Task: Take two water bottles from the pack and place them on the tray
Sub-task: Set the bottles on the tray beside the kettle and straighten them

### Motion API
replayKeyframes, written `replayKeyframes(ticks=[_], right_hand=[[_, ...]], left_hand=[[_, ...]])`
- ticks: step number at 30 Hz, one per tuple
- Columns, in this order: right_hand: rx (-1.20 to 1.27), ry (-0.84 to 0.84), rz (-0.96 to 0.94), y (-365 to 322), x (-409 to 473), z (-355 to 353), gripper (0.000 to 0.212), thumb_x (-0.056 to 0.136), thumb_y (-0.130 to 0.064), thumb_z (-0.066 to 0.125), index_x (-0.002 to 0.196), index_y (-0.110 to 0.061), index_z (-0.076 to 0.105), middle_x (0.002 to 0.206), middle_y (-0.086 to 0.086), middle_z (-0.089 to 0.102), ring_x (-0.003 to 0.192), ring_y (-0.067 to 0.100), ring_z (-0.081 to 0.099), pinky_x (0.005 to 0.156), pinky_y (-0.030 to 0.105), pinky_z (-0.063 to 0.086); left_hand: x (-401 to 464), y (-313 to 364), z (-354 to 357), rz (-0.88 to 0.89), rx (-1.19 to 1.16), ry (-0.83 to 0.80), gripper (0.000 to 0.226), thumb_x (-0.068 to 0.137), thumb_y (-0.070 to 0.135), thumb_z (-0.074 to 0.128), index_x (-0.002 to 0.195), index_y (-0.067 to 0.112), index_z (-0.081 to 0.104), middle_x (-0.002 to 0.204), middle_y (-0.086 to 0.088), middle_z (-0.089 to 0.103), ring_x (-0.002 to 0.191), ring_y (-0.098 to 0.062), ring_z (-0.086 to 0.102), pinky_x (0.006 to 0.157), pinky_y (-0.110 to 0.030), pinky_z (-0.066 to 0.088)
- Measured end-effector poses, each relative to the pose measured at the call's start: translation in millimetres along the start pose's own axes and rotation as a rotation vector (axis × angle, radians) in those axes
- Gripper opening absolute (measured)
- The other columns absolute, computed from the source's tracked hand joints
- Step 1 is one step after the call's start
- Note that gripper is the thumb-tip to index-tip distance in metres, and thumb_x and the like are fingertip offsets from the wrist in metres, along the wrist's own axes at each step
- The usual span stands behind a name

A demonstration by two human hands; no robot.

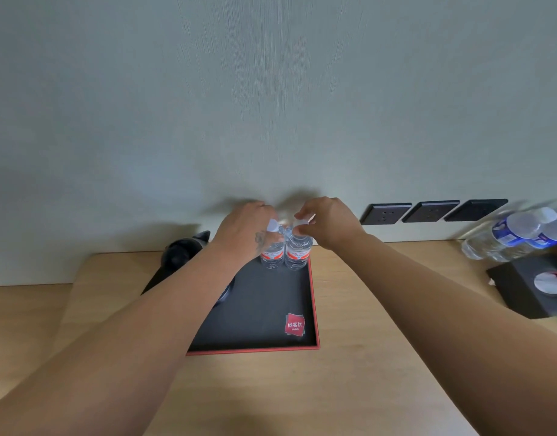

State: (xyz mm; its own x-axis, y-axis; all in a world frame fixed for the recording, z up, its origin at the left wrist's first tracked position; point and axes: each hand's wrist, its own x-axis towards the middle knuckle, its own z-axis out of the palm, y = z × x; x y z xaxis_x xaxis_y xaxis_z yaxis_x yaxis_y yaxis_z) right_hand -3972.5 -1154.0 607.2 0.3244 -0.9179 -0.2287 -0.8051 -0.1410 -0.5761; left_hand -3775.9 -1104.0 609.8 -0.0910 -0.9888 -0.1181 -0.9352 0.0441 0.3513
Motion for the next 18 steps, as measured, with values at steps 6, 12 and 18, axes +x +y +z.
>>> replayKeyframes(ticks=[6, 12, 18], right_hand=[[0.019, -0.005, 0.005, 2.2, -5.2, -0.7, 0.032, 0.085, -0.025, 0.088, 0.115, -0.019, 0.078, 0.118, -0.002, 0.078, 0.088, 0.012, 0.063, 0.079, 0.024, 0.044], [-0.027, -0.043, -0.036, -5.9, -5.8, -1.9, 0.044, 0.088, -0.024, 0.084, 0.129, -0.017, 0.071, 0.129, 0.002, 0.074, 0.113, 0.025, 0.068, 0.096, 0.032, 0.052], [-0.273, -0.063, -0.103, -10.8, -9.1, 6.4, 0.046, 0.088, -0.009, 0.076, 0.132, -0.016, 0.068, 0.131, 0.008, 0.067, 0.118, 0.034, 0.066, 0.087, 0.033, 0.050]], left_hand=[[-1.1, 3.2, 0.6, -0.006, -0.037, 0.019, 0.043, 0.087, 0.045, 0.086, 0.113, 0.012, 0.077, 0.113, -0.011, 0.075, 0.109, -0.034, 0.069, 0.090, -0.042, 0.057], [-5.6, -0.1, 0.9, 0.023, -0.027, -0.001, 0.037, 0.083, 0.032, 0.089, 0.110, 0.011, 0.075, 0.109, -0.009, 0.072, 0.103, -0.035, 0.068, 0.085, -0.045, 0.057], [-2.9, 1.9, 1.7, 0.039, 0.053, -0.005, 0.025, 0.084, 0.023, 0.085, 0.104, 0.015, 0.072, 0.096, -0.003, 0.063, 0.098, -0.035, 0.069, 0.070, -0.033, 0.041]])
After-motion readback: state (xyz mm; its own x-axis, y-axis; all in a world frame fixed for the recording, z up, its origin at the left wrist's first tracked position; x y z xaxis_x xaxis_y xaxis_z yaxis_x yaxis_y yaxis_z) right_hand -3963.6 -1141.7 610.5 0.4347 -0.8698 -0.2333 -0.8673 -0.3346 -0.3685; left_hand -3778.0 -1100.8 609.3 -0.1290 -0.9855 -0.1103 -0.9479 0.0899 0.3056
